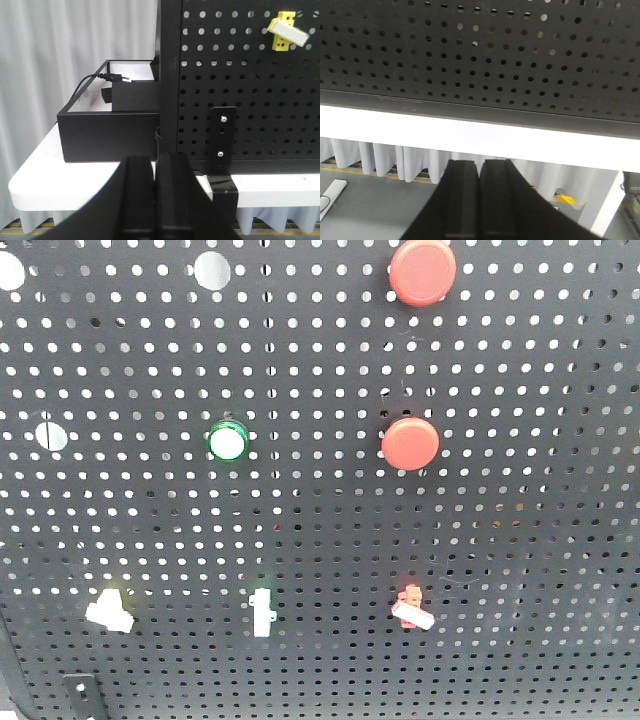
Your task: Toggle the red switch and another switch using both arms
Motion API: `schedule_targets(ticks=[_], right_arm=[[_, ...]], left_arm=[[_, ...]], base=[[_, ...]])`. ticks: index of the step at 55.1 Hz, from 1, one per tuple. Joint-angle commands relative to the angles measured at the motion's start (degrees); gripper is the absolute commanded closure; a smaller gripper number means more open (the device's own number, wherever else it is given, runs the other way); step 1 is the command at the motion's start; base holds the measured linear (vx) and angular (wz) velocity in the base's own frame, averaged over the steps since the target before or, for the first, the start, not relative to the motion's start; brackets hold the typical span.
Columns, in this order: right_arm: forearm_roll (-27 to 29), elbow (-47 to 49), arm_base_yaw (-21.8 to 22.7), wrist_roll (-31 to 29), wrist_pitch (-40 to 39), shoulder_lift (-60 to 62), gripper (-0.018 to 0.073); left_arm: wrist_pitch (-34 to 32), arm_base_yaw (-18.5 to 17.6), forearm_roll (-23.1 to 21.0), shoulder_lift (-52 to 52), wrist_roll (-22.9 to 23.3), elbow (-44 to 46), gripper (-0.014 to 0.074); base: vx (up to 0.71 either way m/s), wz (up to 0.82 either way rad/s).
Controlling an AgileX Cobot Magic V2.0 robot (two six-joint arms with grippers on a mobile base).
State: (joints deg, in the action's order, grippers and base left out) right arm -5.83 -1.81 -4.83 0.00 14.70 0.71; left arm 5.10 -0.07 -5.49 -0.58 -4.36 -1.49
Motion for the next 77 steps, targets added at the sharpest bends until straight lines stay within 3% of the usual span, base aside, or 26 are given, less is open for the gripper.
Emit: schedule_targets(ticks=[1,21,28,34,40,49,58,62,77], right_arm=[[-0.20,-0.30,0.37,0.00,-4.89,0.55,0.0566],[-0.92,-0.30,0.37,-0.69,-6.79,0.55,0.0566],[-0.58,-0.30,0.37,-0.69,-12.32,0.55,0.0566],[-0.30,-0.24,0.37,0.00,-22.43,0.55,0.0566],[0.52,1.45,0.37,4.98,-31.08,0.55,0.0566],[0.37,11.73,0.37,6.36,-26.23,-1.75,0.0566],[0.03,24.06,0.37,5.39,-20.05,-10.07,0.0566],[0.03,27.25,0.37,5.39,-19.24,-14.43,0.0566],[0.09,28.18,0.37,5.39,-19.65,-25.36,0.0566]], left_arm=[[-4.53,-0.08,-0.18,-0.52,0.46,-1.10,0.0594],[-7.11,-0.08,-0.18,-0.52,0.32,-0.85,0.0594],[-11.00,-0.08,-0.18,-0.52,0.32,-0.67,0.0594],[-17.77,-0.08,-0.18,-0.52,0.43,-0.67,0.0594],[-23.79,-0.08,-0.23,-0.52,1.86,0.75,0.0594],[-17.17,-0.08,0.93,0.93,2.88,11.55,0.0594],[-9.85,-0.08,10.46,9.38,2.88,26.26,0.0594],[-8.85,-0.08,12.11,14.15,2.99,30.95,0.0594],[-5.10,-0.08,11.76,26.55,3.54,32.82,0.0594]], base=[[0.00,0.00],[0.00,0.00],[0.00,0.00],[0.00,0.00],[0.00,0.00],[0.00,0.00],[0.00,0.00],[0.00,0.00],[0.00,0.00]])
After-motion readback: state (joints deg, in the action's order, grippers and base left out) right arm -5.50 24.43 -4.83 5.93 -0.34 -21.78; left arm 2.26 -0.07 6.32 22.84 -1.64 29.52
